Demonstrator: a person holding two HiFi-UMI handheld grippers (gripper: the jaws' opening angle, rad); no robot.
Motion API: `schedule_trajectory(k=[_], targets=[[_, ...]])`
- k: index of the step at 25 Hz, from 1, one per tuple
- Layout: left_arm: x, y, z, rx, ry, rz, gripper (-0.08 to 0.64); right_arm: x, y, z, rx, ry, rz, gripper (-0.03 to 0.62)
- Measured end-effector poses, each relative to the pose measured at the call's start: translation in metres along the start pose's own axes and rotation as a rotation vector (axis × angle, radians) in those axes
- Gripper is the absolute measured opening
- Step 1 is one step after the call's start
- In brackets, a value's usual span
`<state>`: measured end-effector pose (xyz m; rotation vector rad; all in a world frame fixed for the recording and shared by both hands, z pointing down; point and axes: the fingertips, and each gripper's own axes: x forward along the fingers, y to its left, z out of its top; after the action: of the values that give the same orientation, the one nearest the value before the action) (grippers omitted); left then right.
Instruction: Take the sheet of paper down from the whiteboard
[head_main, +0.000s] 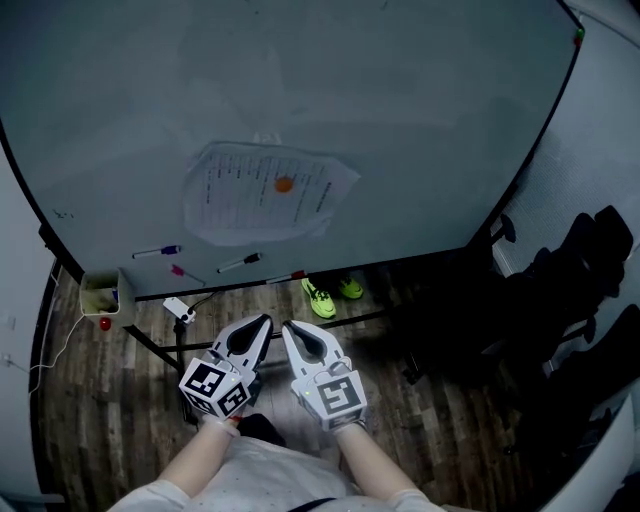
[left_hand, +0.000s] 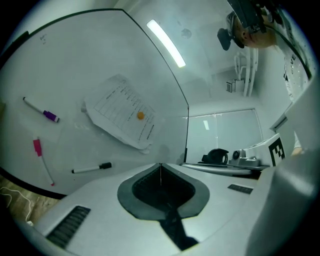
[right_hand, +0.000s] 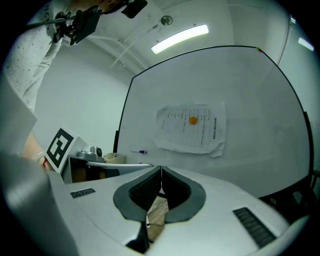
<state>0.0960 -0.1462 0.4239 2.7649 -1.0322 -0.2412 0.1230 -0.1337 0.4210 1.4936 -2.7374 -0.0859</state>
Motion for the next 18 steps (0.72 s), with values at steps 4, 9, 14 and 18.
schedule_trajectory(k=[4, 9, 14, 18], targets=[[-0.002, 0.017, 0.001, 0.003, -0.004, 0.041, 0.015, 0.016, 0.004, -0.002, -0.007, 0.004, 0.045, 0.020], [0.002, 0.037, 0.006, 0.019, -0.005, 0.061, 0.015, 0.036, -0.001, -0.002, -0.023, 0.002, 0.066, 0.020], [0.015, 0.062, 0.021, 0.014, -0.022, 0.082, 0.017, 0.059, -0.013, -0.001, -0.022, 0.008, 0.072, 0.020], [0.029, 0.080, 0.030, -0.003, -0.041, 0.078, 0.135, 0.077, -0.022, 0.000, -0.043, 0.000, 0.080, 0.020]])
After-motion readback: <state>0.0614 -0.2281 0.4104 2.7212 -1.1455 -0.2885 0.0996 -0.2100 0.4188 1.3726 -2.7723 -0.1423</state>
